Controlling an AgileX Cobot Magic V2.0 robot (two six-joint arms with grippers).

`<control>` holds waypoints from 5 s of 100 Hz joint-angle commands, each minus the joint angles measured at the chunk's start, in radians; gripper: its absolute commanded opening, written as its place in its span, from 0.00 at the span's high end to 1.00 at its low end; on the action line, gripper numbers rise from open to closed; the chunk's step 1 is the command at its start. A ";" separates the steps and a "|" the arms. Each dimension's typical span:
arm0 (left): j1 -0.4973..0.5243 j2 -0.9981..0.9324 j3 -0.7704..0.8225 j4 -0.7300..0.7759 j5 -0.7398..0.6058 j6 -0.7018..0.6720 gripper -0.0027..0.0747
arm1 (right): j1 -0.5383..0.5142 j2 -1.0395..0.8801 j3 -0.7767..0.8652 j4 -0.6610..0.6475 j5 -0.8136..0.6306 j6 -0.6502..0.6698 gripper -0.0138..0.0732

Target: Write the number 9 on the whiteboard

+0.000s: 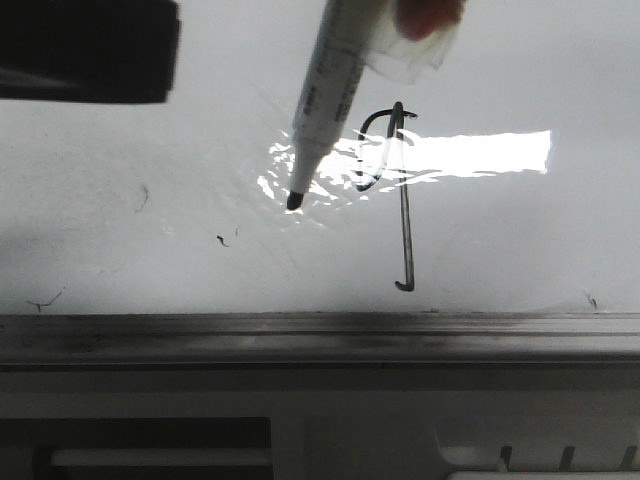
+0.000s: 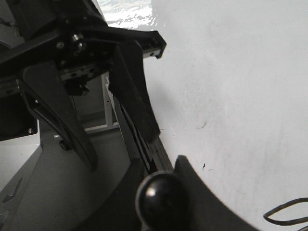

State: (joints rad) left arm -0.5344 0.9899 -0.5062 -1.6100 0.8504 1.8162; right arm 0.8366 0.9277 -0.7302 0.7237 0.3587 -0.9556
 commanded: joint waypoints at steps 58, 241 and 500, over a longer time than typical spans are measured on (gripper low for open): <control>-0.173 0.226 -0.154 -0.130 0.046 0.001 0.66 | 0.002 -0.013 -0.036 0.046 0.063 -0.011 0.92; -0.173 0.184 -0.039 -0.256 -0.232 -0.133 0.99 | -0.272 -0.326 -0.036 0.064 0.016 -0.006 0.92; -0.582 -0.404 0.094 -0.231 -1.205 -0.340 0.99 | -0.273 -0.843 0.244 -0.594 0.240 0.530 0.89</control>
State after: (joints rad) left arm -1.1091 0.5861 -0.3861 -1.8378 -0.3831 1.4726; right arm 0.5696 0.0718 -0.4649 0.1340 0.6691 -0.4300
